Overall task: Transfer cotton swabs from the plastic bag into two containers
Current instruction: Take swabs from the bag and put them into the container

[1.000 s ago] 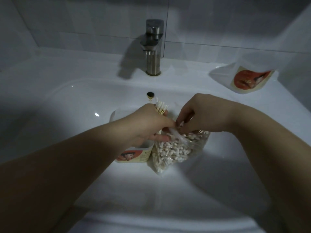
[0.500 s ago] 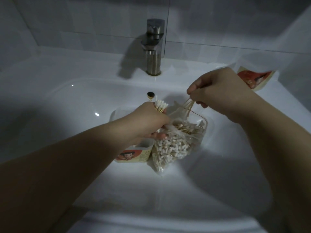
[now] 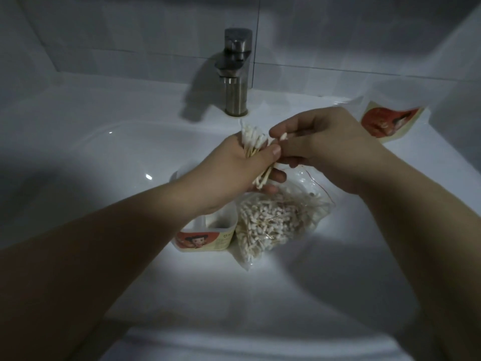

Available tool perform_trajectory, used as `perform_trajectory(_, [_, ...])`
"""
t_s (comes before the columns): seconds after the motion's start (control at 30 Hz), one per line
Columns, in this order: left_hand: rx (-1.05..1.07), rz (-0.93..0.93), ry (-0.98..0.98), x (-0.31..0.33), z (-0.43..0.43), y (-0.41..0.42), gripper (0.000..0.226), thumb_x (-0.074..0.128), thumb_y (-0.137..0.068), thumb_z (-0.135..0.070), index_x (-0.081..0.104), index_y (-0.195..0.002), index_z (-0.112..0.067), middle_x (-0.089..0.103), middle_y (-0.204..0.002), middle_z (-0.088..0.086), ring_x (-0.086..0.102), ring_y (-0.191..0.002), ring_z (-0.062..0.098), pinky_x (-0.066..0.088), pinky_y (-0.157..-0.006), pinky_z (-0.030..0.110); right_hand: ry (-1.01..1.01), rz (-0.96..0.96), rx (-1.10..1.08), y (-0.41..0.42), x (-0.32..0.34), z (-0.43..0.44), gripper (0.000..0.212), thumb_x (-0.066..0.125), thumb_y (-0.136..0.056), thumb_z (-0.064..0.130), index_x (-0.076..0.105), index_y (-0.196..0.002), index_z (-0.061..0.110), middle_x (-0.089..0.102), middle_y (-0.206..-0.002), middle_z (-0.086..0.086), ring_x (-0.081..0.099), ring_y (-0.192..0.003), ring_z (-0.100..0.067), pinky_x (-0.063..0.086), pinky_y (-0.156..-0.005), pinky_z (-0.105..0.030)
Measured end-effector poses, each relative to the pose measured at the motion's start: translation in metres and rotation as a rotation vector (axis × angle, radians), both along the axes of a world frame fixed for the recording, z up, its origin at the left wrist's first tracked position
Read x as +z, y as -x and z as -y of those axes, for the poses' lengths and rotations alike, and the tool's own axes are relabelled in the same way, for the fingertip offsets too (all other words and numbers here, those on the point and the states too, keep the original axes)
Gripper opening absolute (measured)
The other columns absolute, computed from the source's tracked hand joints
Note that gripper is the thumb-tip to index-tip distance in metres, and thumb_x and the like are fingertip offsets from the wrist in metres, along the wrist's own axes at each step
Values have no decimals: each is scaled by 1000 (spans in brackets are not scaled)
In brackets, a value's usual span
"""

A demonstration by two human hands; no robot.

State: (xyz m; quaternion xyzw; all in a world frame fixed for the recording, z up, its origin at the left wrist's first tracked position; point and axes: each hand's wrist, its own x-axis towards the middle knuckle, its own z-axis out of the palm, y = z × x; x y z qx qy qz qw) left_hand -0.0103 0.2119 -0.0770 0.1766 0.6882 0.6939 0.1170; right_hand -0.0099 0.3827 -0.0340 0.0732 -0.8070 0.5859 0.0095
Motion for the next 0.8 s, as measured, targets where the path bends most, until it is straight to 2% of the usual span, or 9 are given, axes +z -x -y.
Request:
perform_trajectory(0.1, [-14, -83, 80, 0, 1, 3, 12, 55, -104, -8, 65, -101, -11, 76, -93, 8, 60, -62, 7, 50, -54, 22, 100, -16, -17, 1, -1, 2, 15, 75, -85, -1, 75, -99, 5, 73, -73, -16, 65, -57, -20, 57, -61, -29])
perform_trajectory(0.2, [6, -80, 156, -5, -2, 4, 9, 54, -104, -13, 62, -106, -15, 72, -80, 4, 50, -54, 8, 42, -50, 25, -229, -143, -77, 2, -4, 1, 15, 73, -89, 14, 80, -99, 24, 77, -76, 6, 64, -58, -1, 51, -57, -14])
perform_trajectory(0.3, [30, -75, 196, -10, -3, 5, 20, 59, -102, -17, 65, -87, -29, 66, -68, -1, 50, -50, 6, 40, -48, 24, -391, -139, -48, 1, -6, 1, 19, 67, -93, 19, 81, -102, 30, 77, -82, 13, 60, -56, 0, 48, -52, -12])
perform_trajectory(0.37, [43, -55, 215, -11, 0, 5, 19, 63, -100, -18, 67, -85, -28, 65, -64, -4, 53, -50, 5, 43, -48, 23, -415, -113, -2, 0, -6, 2, 23, 63, -96, 17, 80, -107, 28, 78, -85, 10, 60, -58, -8, 51, -56, -18])
perform_trajectory(0.43, [64, 7, 214, -10, 1, 5, 13, 65, -100, -18, 68, -88, -22, 65, -61, -4, 54, -52, 7, 46, -50, 21, -424, -93, 41, -2, -6, 2, 28, 60, -97, 14, 78, -113, 28, 78, -87, 11, 65, -61, -10, 52, -57, -15])
perform_trajectory(0.6, [106, 130, 199, -8, 0, 5, 27, 64, -101, -27, 62, -75, -18, 55, -55, -4, 49, -48, 10, 45, -47, 22, -437, -38, 91, 0, -9, 5, 39, 51, -99, 6, 68, -131, 23, 76, -106, 6, 71, -90, -14, 59, -85, -29])
perform_trajectory(0.67, [159, 125, 217, -9, -1, 7, 33, 65, -99, -34, 61, -70, -20, 53, -54, -4, 50, -49, 11, 46, -47, 23, -519, -74, 30, 2, -8, 2, 42, 49, -94, 5, 70, -125, 24, 75, -111, 6, 68, -100, -9, 55, -89, -25])
perform_trajectory(0.77, [191, 120, 227, -10, 0, 10, 36, 69, -95, -41, 55, -69, -21, 50, -55, -3, 49, -48, 13, 45, -48, 25, -701, -119, -101, 4, -3, -6, 37, 51, -85, 5, 75, -93, 32, 75, -95, 9, 65, -87, -6, 44, -69, -8])
perform_trajectory(0.8, [185, 109, 236, -10, 1, 10, 36, 71, -94, -41, 54, -69, -21, 49, -55, -3, 50, -48, 13, 46, -49, 25, -774, -98, -117, 4, -2, -9, 35, 52, -84, 5, 74, -85, 32, 75, -91, 9, 64, -83, -7, 43, -65, -8])
